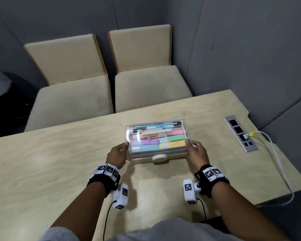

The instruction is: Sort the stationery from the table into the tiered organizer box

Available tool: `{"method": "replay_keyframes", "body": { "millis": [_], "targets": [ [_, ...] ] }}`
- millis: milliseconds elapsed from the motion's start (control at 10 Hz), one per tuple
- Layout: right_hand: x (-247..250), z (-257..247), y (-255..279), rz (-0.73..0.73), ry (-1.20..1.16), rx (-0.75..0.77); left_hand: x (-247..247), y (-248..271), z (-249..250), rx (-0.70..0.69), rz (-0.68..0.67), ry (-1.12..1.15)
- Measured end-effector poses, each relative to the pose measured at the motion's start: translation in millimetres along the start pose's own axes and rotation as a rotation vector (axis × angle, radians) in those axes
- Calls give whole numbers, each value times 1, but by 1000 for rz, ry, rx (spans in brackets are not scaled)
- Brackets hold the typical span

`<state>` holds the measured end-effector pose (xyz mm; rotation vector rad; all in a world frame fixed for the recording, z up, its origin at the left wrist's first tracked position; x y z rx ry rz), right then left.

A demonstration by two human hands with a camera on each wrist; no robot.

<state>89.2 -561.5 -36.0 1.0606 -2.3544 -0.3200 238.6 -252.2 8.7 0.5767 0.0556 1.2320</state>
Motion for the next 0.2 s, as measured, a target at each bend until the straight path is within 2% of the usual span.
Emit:
{"method": "replay_keyframes", "body": {
  "millis": [100, 200],
  "targets": [
    [-9, 13, 14, -14, -83, -68, 2, 17, -11, 48, -127, 13],
    [-33, 35, 32, -181, -198, -143, 27, 30, -51, 61, -190, -246]
  ]
}}
Point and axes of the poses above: each hand's wrist, its own y-axis away from the middle knuckle, its own x-axis out of the back of the hand, z = x × y, the point moved 5 cm from there along -y, towards the middle knuckle, and after that the axes turned 14 degrees about y, right-handed, at the moved point
